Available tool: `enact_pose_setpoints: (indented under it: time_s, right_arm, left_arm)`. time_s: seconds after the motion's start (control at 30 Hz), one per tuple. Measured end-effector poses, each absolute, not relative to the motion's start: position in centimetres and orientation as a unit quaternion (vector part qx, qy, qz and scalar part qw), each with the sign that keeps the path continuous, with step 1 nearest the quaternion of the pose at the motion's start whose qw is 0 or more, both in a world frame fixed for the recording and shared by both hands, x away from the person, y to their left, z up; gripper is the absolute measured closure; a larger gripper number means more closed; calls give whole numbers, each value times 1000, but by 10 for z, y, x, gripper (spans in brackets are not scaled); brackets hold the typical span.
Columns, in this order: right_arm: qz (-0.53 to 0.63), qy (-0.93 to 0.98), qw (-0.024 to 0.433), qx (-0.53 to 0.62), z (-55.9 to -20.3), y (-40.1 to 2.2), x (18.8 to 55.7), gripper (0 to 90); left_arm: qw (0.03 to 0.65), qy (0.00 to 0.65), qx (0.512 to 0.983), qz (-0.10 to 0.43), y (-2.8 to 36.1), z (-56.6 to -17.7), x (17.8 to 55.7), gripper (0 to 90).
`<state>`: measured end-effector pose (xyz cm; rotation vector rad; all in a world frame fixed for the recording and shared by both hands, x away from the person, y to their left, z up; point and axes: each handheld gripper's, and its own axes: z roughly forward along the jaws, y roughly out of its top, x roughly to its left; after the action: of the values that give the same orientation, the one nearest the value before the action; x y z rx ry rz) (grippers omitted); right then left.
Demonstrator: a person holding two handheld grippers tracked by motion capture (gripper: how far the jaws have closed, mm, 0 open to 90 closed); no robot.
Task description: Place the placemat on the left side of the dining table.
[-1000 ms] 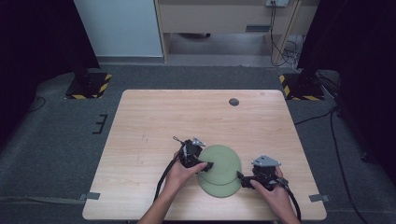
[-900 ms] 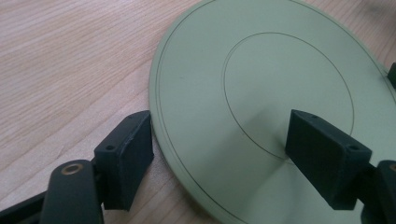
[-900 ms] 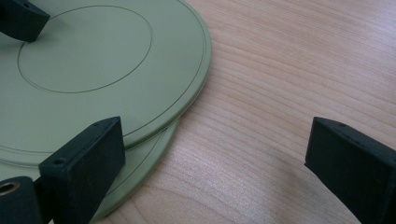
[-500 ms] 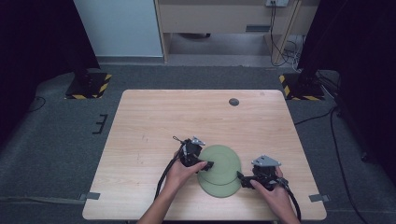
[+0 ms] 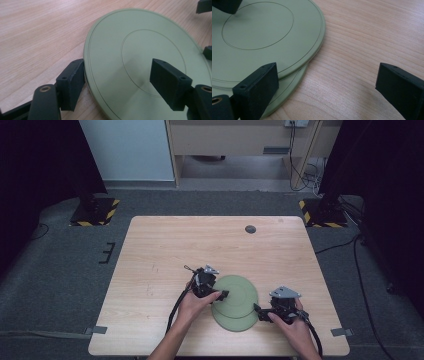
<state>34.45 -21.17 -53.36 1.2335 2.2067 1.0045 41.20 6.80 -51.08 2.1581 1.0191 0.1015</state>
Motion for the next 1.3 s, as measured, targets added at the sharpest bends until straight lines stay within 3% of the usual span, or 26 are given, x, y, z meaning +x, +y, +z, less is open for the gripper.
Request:
enact_pose_setpoints:
  time_s: [0.57,0.8,1.1,1.3]
  right_arm:
    - [362,792,206,445,-534,-212,345,42]
    - [362,793,205,445,-534,-212,345,40]
    - [362,793,203,446,-534,-213,346,31]
    - [362,793,204,446,-534,-213,346,31]
  left_arm:
    - [417,381,825,27,71,-484,412,433]
    - [408,391,825,23,66,-487,423,445]
    - [423,387,819,16,64,-483,422,644]
    - [418,394,818,22,66,-491,422,711]
